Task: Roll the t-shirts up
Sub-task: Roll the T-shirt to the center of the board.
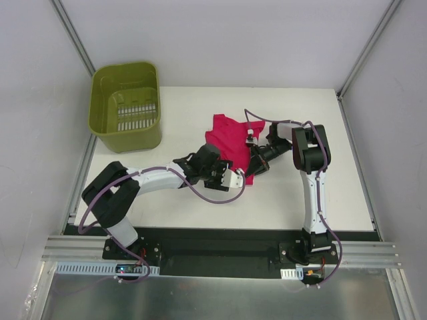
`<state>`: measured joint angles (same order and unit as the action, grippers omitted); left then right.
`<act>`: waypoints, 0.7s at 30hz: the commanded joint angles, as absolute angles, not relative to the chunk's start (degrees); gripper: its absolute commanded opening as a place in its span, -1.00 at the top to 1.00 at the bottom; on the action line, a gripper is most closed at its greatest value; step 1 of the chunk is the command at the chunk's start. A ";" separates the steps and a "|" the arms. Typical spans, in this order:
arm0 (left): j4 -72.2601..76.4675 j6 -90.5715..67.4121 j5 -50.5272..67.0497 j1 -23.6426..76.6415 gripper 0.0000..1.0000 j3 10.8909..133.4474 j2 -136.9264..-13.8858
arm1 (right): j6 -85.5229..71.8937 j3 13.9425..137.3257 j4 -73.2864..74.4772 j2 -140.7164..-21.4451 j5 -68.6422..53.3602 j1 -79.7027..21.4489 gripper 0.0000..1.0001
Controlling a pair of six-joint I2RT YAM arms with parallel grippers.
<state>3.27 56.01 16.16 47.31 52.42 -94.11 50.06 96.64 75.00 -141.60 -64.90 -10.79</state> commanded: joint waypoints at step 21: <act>-32.30 50.90 32.41 44.21 0.90 72.93 -108.44 | 48.96 101.17 72.71 -122.38 -55.12 3.15 -0.93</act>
